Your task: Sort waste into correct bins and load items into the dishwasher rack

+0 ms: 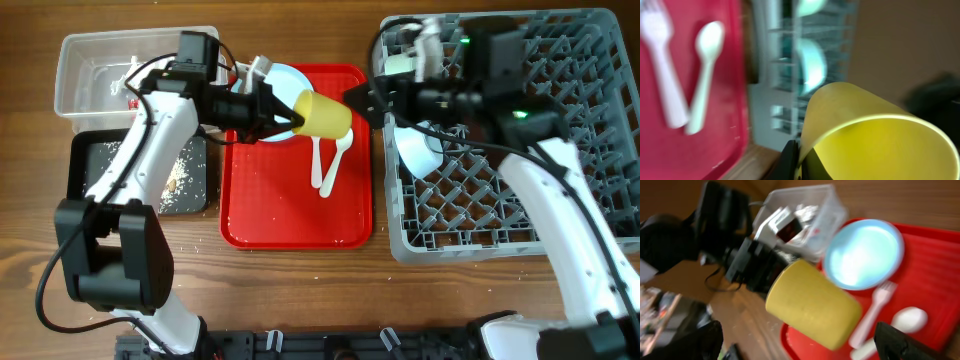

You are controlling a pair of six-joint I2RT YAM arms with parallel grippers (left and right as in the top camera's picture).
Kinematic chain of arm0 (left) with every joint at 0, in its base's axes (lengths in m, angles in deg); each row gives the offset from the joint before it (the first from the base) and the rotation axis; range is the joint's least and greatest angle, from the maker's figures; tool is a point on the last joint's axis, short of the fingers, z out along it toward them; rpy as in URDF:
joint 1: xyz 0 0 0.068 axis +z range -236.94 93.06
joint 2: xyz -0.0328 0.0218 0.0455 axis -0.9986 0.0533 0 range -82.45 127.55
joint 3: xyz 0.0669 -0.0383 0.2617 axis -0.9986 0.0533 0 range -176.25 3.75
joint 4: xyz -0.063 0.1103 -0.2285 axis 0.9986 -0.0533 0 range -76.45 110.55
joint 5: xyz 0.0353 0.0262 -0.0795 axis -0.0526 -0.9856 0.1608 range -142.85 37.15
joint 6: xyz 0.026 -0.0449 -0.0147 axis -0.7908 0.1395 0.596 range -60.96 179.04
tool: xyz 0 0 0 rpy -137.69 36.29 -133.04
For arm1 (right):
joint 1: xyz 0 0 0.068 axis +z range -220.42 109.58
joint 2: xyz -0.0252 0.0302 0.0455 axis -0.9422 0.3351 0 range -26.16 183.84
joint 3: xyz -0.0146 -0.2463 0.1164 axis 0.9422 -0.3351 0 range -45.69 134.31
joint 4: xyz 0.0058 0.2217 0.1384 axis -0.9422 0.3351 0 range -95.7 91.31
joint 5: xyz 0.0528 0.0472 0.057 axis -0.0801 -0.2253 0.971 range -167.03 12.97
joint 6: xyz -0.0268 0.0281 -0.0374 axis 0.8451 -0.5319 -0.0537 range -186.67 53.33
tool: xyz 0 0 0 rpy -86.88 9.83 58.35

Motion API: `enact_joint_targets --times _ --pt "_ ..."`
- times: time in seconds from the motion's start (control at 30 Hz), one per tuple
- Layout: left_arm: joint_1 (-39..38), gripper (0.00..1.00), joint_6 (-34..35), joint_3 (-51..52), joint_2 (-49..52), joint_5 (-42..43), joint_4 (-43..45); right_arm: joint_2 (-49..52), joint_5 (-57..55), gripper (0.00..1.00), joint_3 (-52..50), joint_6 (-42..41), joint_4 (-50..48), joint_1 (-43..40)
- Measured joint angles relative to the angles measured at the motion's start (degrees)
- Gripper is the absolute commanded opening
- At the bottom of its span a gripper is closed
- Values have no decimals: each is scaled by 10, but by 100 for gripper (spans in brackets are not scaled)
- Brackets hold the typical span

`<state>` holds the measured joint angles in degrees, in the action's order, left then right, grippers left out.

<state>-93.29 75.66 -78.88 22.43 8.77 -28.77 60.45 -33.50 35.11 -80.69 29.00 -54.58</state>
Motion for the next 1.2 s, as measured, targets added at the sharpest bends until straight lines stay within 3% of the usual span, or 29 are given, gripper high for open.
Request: enact_joint_targets --times 0.1,0.33,0.6,0.9,1.07,1.2 --pt "35 4 0 0 0 103 25 37 48 98 -1 0 -39 9" --pt "74 4 0 0 0 242 70 53 148 98 -2 8 -147 0" --pt "74 4 0 0 0 268 71 105 263 92 -3 8 -231 1" --pt "65 5 0 0 -1 278 71 108 268 67 -4 6 -268 21" --pt "61 53 2 0 -2 276 71 108 273 58 -4 2 -271 25" --pt "59 66 1 1 -2 277 78 108 271 52 -4 -7 -274 19"
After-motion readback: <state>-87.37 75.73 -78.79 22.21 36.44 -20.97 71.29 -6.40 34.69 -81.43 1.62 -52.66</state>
